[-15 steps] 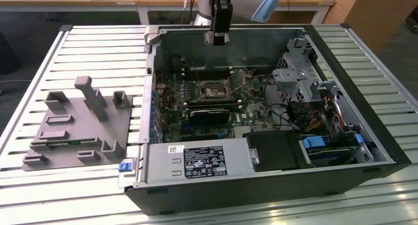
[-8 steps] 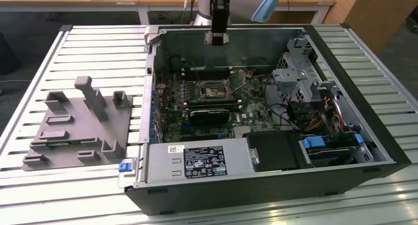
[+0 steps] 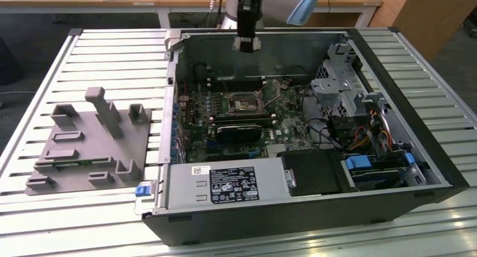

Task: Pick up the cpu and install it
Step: 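Place the cpu into insertion slot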

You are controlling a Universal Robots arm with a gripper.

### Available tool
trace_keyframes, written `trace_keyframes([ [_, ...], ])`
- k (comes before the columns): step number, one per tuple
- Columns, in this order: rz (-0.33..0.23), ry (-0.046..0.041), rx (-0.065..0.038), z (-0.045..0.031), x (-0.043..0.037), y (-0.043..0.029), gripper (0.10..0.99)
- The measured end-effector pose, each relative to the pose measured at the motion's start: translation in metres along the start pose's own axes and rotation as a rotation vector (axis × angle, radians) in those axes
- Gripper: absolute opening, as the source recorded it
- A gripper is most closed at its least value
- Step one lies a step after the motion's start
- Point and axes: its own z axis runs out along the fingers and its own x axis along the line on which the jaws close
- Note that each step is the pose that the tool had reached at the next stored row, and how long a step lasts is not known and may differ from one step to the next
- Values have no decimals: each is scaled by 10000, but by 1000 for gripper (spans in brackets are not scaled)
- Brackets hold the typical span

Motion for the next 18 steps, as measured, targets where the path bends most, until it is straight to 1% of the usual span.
trace_keyframes([
  [2, 283, -10, 1, 3, 0, 0, 529],
  [6, 1016, -39, 7, 10, 0, 0, 529],
  [7, 1097, -46, 7, 10, 1, 0, 529],
  [11, 1082, -46, 7, 11, 1, 1, 529],
  [12, 966, -43, 7, 12, 1, 1, 529],
  [13, 357, -21, 1, 20, 2, 1, 529],
  [14, -25, -6, -4, 27, 2, 1, 529],
  [18, -758, 18, -9, 54, 2, 0, 529],
])
